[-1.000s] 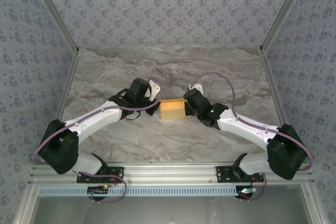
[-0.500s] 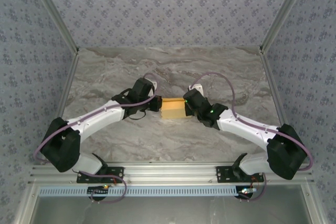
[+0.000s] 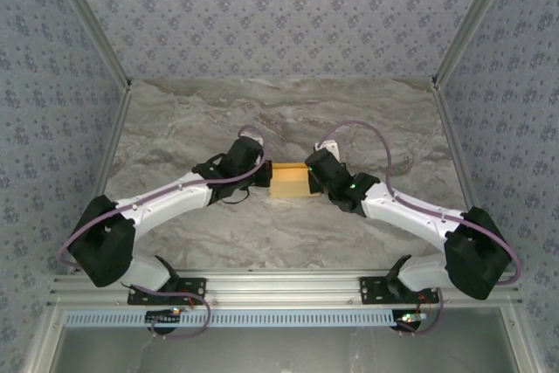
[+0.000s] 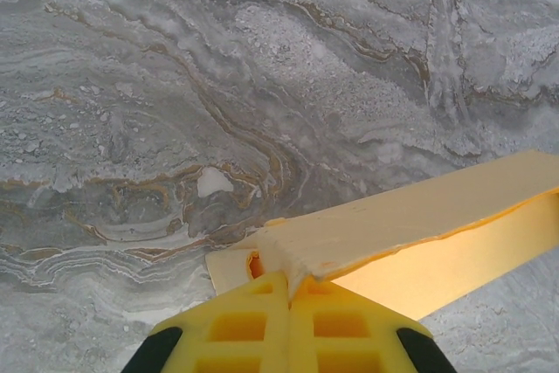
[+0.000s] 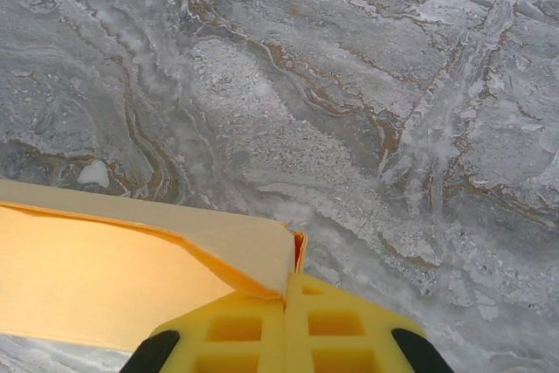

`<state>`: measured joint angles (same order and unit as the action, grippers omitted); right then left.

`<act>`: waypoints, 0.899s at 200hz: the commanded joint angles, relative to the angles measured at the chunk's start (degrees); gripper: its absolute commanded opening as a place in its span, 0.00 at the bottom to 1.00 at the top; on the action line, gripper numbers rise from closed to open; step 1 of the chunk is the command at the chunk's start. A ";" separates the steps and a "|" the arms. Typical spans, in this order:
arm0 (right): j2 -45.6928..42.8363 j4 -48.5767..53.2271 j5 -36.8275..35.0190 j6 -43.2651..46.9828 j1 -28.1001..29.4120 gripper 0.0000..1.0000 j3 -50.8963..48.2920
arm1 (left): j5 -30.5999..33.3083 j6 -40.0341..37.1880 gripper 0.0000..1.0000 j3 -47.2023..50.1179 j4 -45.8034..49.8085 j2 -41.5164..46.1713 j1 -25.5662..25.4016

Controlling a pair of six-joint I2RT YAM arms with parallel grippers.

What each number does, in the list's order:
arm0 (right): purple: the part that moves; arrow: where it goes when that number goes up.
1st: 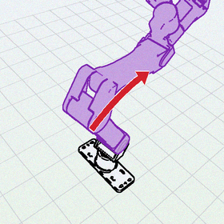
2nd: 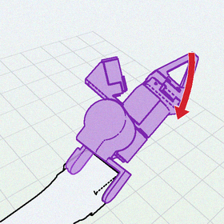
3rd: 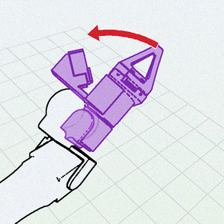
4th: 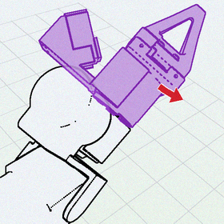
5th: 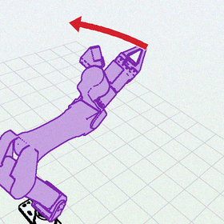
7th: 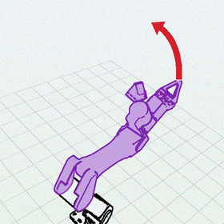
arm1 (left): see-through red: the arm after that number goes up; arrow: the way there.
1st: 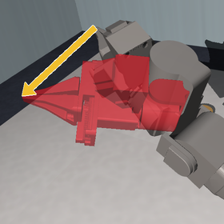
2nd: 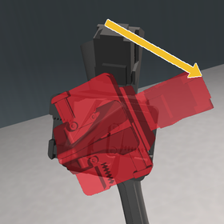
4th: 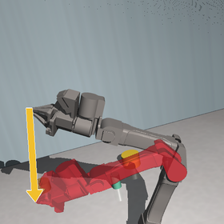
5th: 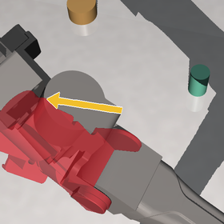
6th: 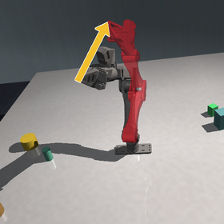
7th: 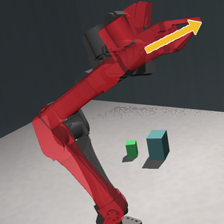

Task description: Fold the paper box

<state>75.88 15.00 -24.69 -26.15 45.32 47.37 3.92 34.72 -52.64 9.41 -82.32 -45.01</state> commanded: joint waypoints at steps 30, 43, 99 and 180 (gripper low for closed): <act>-0.55 0.24 0.44 -0.92 0.56 0.06 -1.31 | 5.42 3.04 0.00 4.22 -4.10 -0.77 -3.84; -0.63 0.28 0.43 -1.01 0.55 0.06 -1.48 | 6.57 3.67 0.00 5.42 -5.58 -0.88 -4.60; -2.03 -1.85 -0.32 -0.29 0.88 0.06 -4.91 | 10.42 1.88 0.06 9.89 -11.49 0.47 -7.90; -2.69 -3.31 -3.74 -1.27 2.47 0.05 -7.19 | 6.62 -1.05 0.36 9.84 -9.51 6.00 -7.92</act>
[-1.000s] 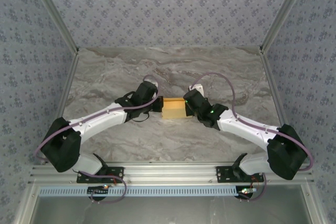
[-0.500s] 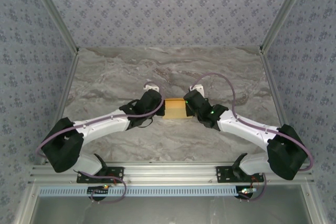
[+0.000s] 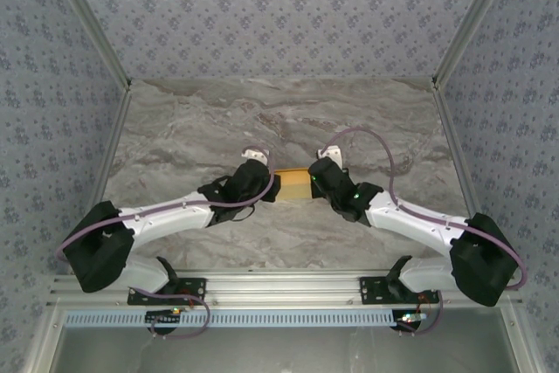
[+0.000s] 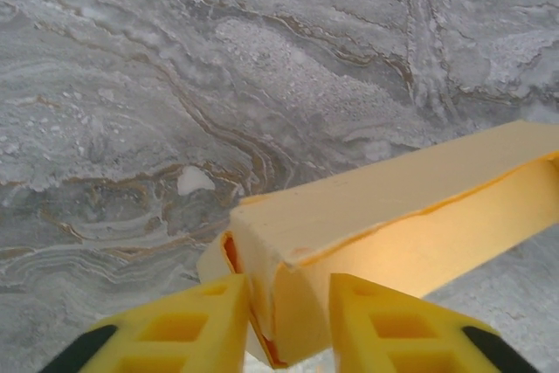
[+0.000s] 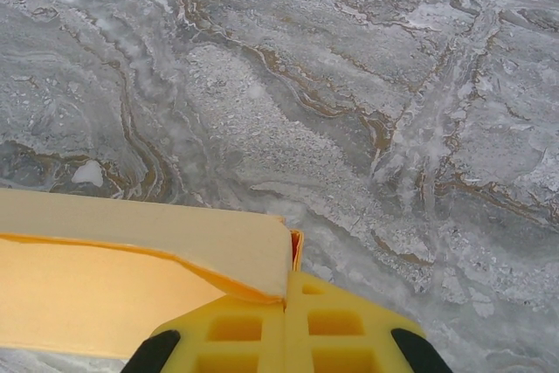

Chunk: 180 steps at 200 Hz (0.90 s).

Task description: Fold the paper box

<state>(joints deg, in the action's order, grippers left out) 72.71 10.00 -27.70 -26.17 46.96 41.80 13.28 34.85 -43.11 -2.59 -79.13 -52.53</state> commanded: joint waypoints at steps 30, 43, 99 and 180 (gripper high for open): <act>0.75 1.81 -1.19 -1.33 1.04 0.05 -1.38 | -4.36 -1.37 0.47 1.32 3.91 6.55 -0.23; 0.86 1.89 -1.43 -1.34 1.20 0.05 -1.27 | -5.12 -1.44 0.52 1.81 3.83 8.63 0.11; 0.72 2.12 -1.91 -1.25 1.39 0.05 -1.09 | -13.25 0.91 0.61 0.10 2.30 10.11 7.59; 0.86 2.29 -2.18 -0.89 1.53 0.05 -0.68 | -21.08 2.35 0.61 -4.80 0.67 -0.86 14.58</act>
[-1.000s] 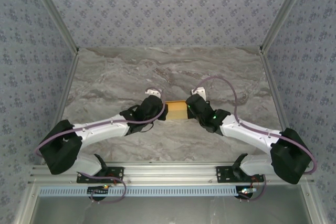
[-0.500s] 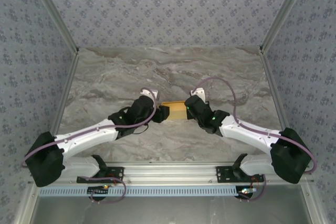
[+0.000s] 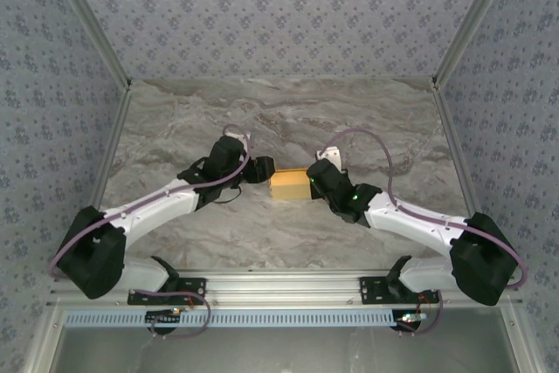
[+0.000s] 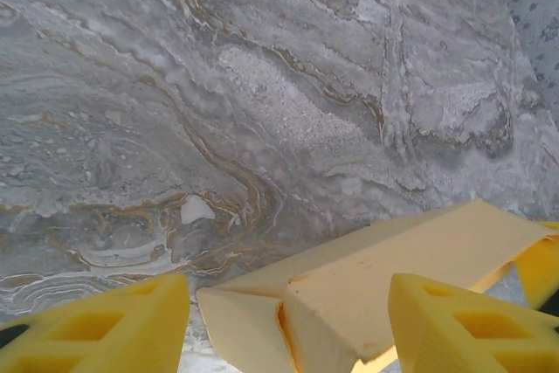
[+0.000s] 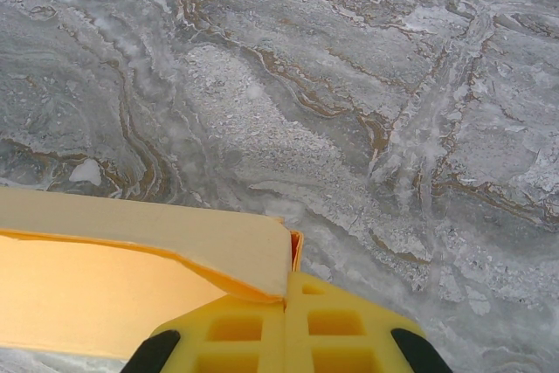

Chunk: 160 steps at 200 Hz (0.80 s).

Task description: Fold the paper box

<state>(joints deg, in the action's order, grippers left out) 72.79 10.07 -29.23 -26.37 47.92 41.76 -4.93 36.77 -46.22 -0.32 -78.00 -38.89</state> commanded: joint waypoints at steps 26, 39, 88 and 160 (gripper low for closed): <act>0.77 2.21 -0.73 -0.70 0.51 0.06 -0.57 | -3.68 0.43 0.60 -1.08 -2.22 -3.40 1.10; 0.68 2.14 -0.82 -0.79 0.59 0.06 -0.62 | -4.01 0.70 0.59 -0.62 -2.70 -3.62 1.18; 0.29 2.96 -0.73 -0.81 0.59 0.12 -0.23 | -4.96 2.02 0.58 3.11 -4.65 -3.58 1.04; -2.37 5.79 2.73 0.79 0.53 0.38 2.39 | -4.84 2.45 0.57 5.17 -6.27 -4.49 0.18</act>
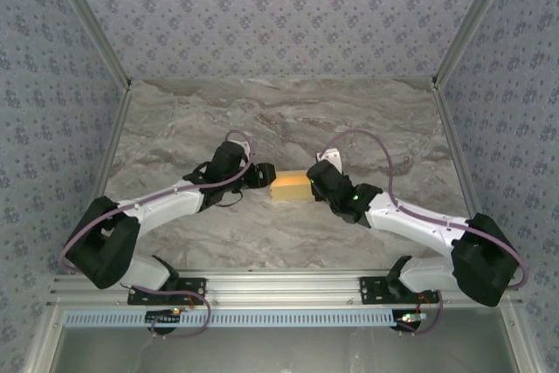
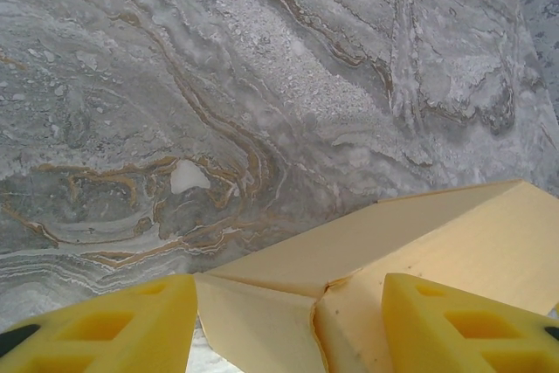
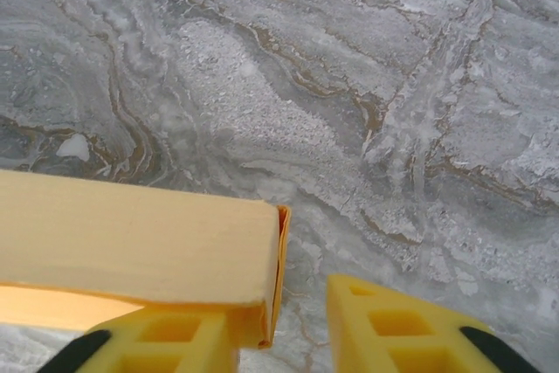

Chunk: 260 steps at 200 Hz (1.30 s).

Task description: Fold the paper box

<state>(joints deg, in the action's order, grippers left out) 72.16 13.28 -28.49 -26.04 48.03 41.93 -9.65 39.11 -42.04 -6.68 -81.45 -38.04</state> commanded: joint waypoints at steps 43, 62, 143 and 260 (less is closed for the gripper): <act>-3.77 6.02 5.70 1.21 0.53 0.52 4.70 | 0.05 -0.13 0.57 0.61 0.44 -1.08 -0.86; -4.70 7.30 6.06 2.18 0.33 0.57 6.34 | 0.09 -0.25 0.57 0.53 0.52 -1.02 -0.81; 2.03 6.06 20.86 4.95 -12.36 0.59 11.99 | 0.35 -0.66 0.57 0.34 0.96 -0.64 -0.98; 3.20 3.98 28.43 3.14 -16.99 0.56 2.57 | 1.11 -0.18 0.57 2.54 0.54 -0.67 -2.24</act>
<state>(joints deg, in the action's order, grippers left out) 76.18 15.70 -2.50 -22.35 31.31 47.62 -9.17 39.09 -41.25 -7.55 -81.54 -39.31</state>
